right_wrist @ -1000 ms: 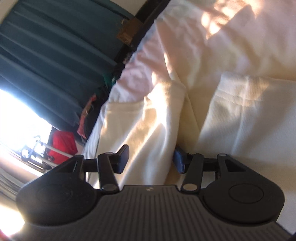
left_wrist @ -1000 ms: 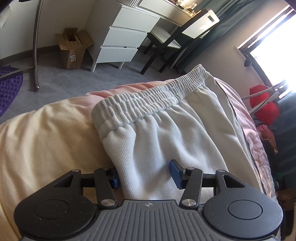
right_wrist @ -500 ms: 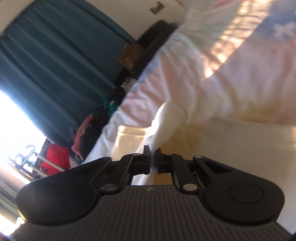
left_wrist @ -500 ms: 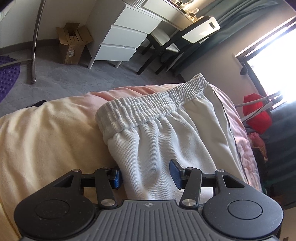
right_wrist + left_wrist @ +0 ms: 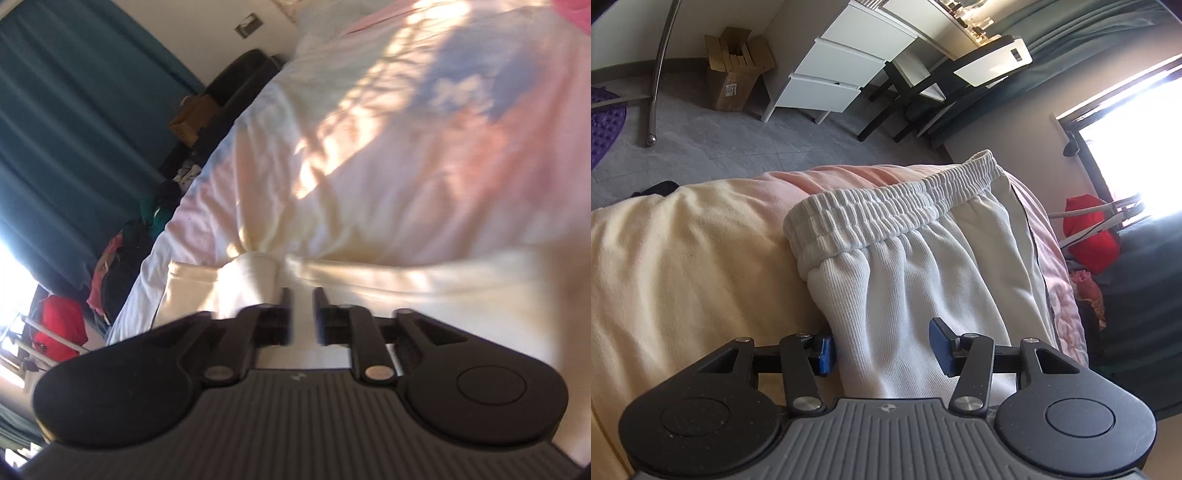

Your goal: Fold clothes

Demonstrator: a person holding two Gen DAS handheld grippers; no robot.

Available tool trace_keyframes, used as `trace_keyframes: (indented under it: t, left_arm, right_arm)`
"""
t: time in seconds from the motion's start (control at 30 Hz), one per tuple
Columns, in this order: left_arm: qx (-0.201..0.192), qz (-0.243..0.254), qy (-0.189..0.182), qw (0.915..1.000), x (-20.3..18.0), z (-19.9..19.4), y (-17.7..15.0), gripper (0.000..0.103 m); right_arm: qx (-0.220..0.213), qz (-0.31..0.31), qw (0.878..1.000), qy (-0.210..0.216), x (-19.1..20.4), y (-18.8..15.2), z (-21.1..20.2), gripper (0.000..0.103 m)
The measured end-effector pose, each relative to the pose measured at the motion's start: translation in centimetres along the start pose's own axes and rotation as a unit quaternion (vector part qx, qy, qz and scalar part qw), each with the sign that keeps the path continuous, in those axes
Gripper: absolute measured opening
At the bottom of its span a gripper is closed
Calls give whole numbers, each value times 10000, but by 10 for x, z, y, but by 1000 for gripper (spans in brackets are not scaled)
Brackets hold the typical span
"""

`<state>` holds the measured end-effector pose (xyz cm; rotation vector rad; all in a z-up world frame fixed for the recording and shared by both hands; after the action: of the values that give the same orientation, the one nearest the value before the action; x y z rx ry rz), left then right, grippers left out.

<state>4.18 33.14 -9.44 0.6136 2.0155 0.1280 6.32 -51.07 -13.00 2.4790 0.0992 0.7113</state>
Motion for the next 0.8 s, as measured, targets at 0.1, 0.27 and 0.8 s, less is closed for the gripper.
trace_keyframes:
  t: [0.1,0.27,0.8]
  left_arm:
    - [166,-52,-111,9998,1,-1,-3,52]
    - [334,31,-225,9992,-2,-7,-10,52]
    - [-35,-357,-384,9986,6,1,1,8]
  right_arm:
    - [-332,63,9994,-71,-24,4,-34,91]
    - [-481,511,9958,-584,-70,16,-65,90]
    - [527,347,9979,-133,-82,2,-10,8]
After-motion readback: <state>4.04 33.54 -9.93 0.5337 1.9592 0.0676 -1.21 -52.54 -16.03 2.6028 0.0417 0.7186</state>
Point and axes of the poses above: each gripper's, at about its wrist camera, not at the fingertips, and z roughly the way its jaws point, x to its left, y to its top, the point moved 3 cm from there along z, roughly the way its jaws point, and after that the axes turned 14 degrees about -y, right-handed, at the moved point
